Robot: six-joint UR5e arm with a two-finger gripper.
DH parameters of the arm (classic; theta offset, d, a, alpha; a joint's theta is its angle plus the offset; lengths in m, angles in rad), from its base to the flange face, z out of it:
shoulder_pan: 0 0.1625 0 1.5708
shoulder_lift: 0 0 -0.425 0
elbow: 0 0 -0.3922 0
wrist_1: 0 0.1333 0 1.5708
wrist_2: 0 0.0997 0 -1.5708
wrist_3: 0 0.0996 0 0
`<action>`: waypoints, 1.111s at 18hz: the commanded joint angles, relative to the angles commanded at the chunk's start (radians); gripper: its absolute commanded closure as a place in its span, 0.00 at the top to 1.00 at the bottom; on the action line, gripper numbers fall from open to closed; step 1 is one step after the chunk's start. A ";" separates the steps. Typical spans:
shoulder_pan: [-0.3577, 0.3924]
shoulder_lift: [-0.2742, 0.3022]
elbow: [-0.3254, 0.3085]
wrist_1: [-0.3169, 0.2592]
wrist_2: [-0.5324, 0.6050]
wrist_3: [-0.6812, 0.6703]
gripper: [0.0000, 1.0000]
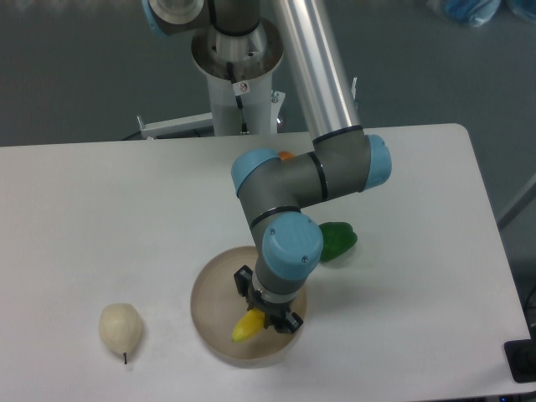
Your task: Place bananas on a plate
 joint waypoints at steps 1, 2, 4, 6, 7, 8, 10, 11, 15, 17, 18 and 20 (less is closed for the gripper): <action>0.000 -0.002 -0.002 0.000 -0.006 0.000 0.24; 0.000 -0.005 -0.003 0.002 -0.009 0.001 0.44; 0.000 -0.008 -0.005 0.003 -0.006 0.001 0.73; 0.000 -0.006 -0.005 0.003 -0.006 0.000 0.80; 0.000 -0.006 -0.005 0.003 -0.006 0.000 0.86; 0.000 -0.005 -0.003 0.005 -0.006 0.000 0.90; 0.000 -0.005 -0.005 0.003 -0.005 -0.002 0.97; 0.000 -0.003 -0.003 0.003 -0.003 -0.002 1.00; 0.038 0.024 0.009 0.005 0.000 0.000 1.00; 0.073 0.041 0.017 0.014 0.008 0.009 1.00; 0.090 0.047 0.020 0.014 0.021 0.012 1.00; 0.127 0.066 0.025 0.015 0.052 0.027 1.00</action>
